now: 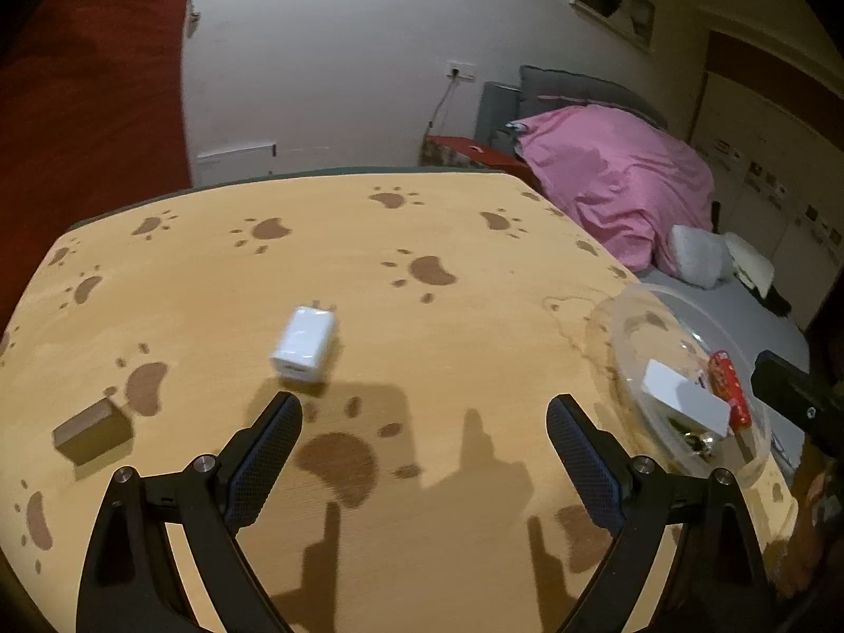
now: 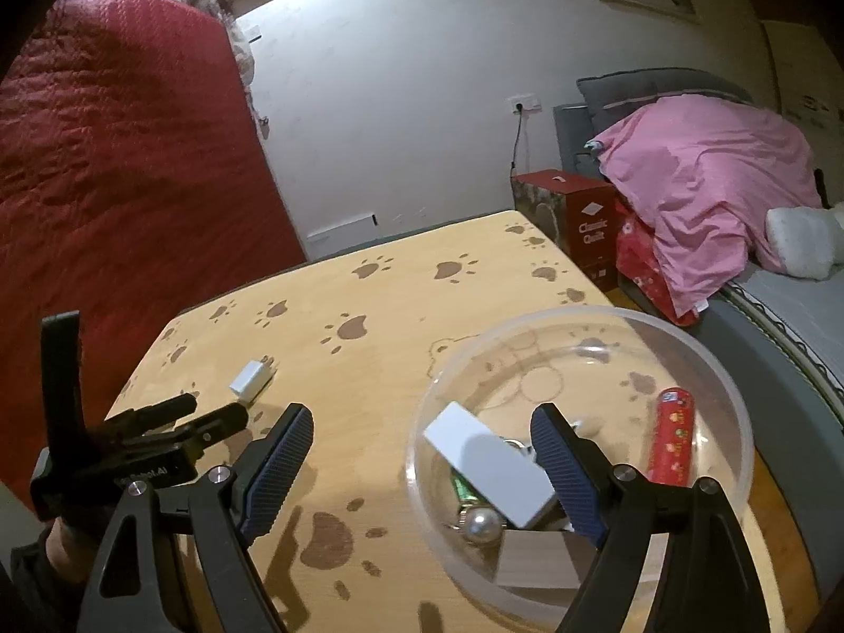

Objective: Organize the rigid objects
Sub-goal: 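Withdraw both tools from the bowl back over the table, then grasp the dark wooden block with left tool while right grasps white charger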

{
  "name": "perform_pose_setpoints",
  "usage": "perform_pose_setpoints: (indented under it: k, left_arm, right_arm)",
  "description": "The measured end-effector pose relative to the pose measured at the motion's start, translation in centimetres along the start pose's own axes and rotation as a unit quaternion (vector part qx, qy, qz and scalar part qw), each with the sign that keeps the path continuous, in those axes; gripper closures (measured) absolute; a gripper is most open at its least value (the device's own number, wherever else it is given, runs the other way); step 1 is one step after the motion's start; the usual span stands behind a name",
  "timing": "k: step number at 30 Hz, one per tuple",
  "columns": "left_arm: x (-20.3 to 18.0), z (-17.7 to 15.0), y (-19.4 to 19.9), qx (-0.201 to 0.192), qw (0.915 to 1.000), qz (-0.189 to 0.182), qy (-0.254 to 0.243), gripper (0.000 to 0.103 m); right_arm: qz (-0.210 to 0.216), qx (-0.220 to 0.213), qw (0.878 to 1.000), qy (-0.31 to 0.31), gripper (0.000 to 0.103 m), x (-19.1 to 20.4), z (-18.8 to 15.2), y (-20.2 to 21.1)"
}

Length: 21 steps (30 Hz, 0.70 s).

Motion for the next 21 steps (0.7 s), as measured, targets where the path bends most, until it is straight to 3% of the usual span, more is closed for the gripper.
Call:
perform_pose_setpoints:
  k: [6,14,16,21]
  left_arm:
    - [3.0,-0.4,0.8,-0.004,0.9995,0.024,0.018,0.008]
    - [9.3,-0.8,1.9,-0.005,0.9934,0.084,0.077,0.007]
    - [10.5,-0.9,1.9,-0.001,0.9907,0.113,0.076,0.007]
    - [12.8,-1.5,1.8,0.006,0.9861,0.142,0.086,0.007]
  right_arm:
    - [0.014,0.007,1.0,-0.002,0.001,1.1,0.0,-0.7]
    - [0.027,0.016,0.999,0.009,0.0,3.2,0.8,-1.9]
    - [0.034,0.021,0.999,0.015,0.0,3.9,0.9,-2.3]
    - [0.043,0.028,0.998,0.034,0.0,5.7,1.2,-3.2]
Point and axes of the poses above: each gripper's, at about its wrist camera, not at the fingertips, and y roughly against the way its jaws point, x to its left, z to its top, the point moved 4 cm from there along -y, roughly the way its jaws point, and after that the axes turned 3 degrees about z, right-handed, at the moved point
